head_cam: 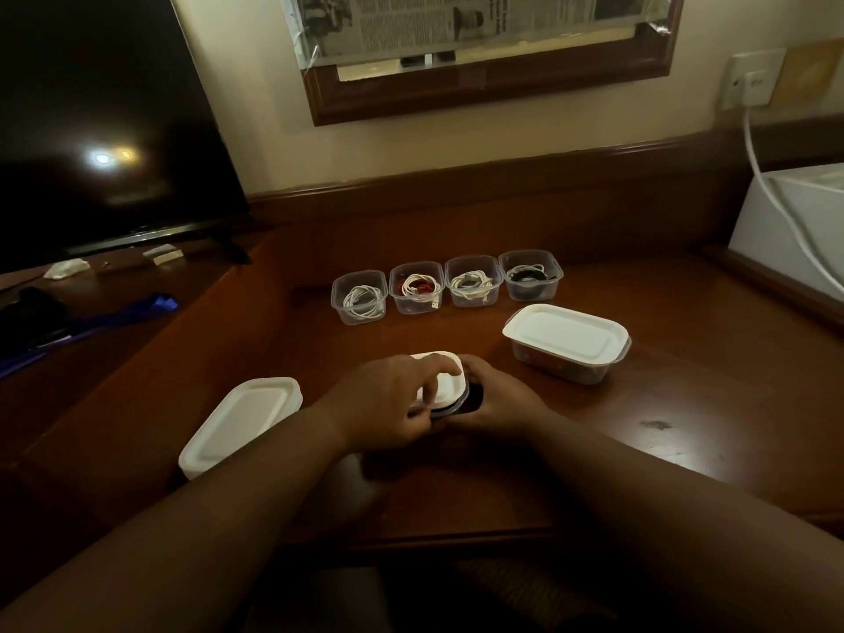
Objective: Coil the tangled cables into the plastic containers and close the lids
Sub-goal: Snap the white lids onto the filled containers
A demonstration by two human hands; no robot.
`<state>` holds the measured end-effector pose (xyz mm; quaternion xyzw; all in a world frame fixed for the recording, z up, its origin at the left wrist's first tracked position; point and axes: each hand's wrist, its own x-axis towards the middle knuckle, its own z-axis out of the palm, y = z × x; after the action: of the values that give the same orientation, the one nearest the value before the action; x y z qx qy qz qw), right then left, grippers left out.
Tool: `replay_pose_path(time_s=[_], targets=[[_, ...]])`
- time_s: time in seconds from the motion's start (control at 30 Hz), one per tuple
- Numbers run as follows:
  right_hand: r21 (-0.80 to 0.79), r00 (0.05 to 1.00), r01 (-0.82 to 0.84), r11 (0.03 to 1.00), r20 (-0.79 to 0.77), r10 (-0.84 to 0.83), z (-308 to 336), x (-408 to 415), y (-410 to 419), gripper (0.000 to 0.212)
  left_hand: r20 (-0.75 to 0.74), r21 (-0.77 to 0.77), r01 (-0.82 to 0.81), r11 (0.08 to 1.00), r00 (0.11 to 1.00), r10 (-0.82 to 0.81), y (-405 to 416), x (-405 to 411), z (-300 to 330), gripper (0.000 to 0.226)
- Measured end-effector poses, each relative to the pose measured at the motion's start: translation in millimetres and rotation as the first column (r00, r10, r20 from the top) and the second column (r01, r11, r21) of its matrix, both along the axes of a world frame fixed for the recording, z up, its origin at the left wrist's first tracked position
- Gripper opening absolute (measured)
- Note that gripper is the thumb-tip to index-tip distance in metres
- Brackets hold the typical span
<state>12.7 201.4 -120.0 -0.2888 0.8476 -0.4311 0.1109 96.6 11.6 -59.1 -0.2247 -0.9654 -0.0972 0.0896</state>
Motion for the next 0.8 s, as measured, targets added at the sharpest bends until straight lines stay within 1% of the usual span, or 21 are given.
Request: replay_pose_path(time_s=[0.07, 0.1, 0.13, 0.17, 0.2, 0.23, 0.27, 0.3, 0.37, 0.47, 0.53, 0.6, 0.7, 0.73, 0.8], targets=[[0.008, 1.0, 0.005, 1.0, -0.016, -0.004, -1, -1, 0, 0.092, 0.036, 0.134, -0.004, 0.991, 0.999, -0.001, -3, -4, -4, 0.054], [0.01, 1.0, 0.008, 1.0, -0.021, -0.008, 0, -1, -1, 0.092, 0.019, 0.188, -0.043, 0.981, 0.999, 0.041, -5, -6, -4, 0.053], [0.014, 1.0, 0.009, 1.0, -0.023, -0.008, 0, -2, -1, 0.092, -0.004, 0.194, -0.11, 0.975, 0.994, 0.113, -7, -9, -5, 0.055], [0.023, 1.0, 0.005, 1.0, -0.023, -0.005, 0, -2, -1, 0.091, -0.013, 0.134, -0.201, 0.97, 0.979, 0.204, -10, -12, -5, 0.061], [0.032, 1.0, 0.002, 0.999, -0.022, -0.001, 0, -2, -1, 0.092, 0.009, 0.025, -0.286, 0.958, 0.958, 0.286, -13, -15, -5, 0.071], [0.041, 1.0, 0.002, 0.999, -0.019, -0.001, 0, -1, -1, 0.092, 0.057, -0.08, -0.332, 0.94, 0.94, 0.336, -14, -17, -6, 0.081], [0.048, 1.0, 0.005, 0.999, -0.019, -0.004, 0, -1, -1, 0.093, 0.112, -0.146, -0.341, 0.929, 0.927, 0.358, -15, -18, -8, 0.087], [0.054, 1.0, 0.01, 0.999, -0.017, -0.009, 0, -1, -1, 0.094, 0.161, -0.171, -0.335, 0.927, 0.918, 0.361, -15, -19, -10, 0.091], [0.065, 1.0, 0.003, 0.998, -0.008, -0.002, 1, -1, -1, 0.097, 0.212, -0.16, -0.324, 0.932, 0.911, 0.353, -14, -21, -12, 0.093], [0.108, 1.0, -0.014, 0.994, 0.012, 0.012, 2, -1, 1, 0.108, 0.219, -0.139, -0.33, 0.934, 0.909, 0.354, -15, -24, -16, 0.095], [0.143, 0.999, -0.031, 0.989, -0.01, 0.033, 2, 0, 2, 0.106, 0.222, -0.127, -0.333, 0.934, 0.909, 0.354, -17, -25, -19, 0.098], [0.172, 0.999, -0.043, 0.984, -0.007, 0.045, 2, -1, 3, 0.098, 0.228, -0.11, -0.332, 0.937, 0.909, 0.349, -19, -26, -22, 0.102], [0.114, 0.995, -0.03, 0.993, 0.093, 0.02, 2, -4, 2, 0.068, 0.234, -0.077, -0.333, 0.94, 0.91, 0.341, -20, -28, -25, 0.102], [0.123, 0.996, -0.025, 0.992, 0.092, 0.013, 2, -3, 1, 0.059, 0.238, -0.073, -0.335, 0.939, 0.909, 0.342, -21, -28, -25, 0.102], [0.191, 1.0, -0.013, 0.981, 0.031, 0.007, 3, 1, -2, 0.055, 0.247, -0.071, -0.337, 0.939, 0.906, 0.344, -21, -29, -26, 0.102]])
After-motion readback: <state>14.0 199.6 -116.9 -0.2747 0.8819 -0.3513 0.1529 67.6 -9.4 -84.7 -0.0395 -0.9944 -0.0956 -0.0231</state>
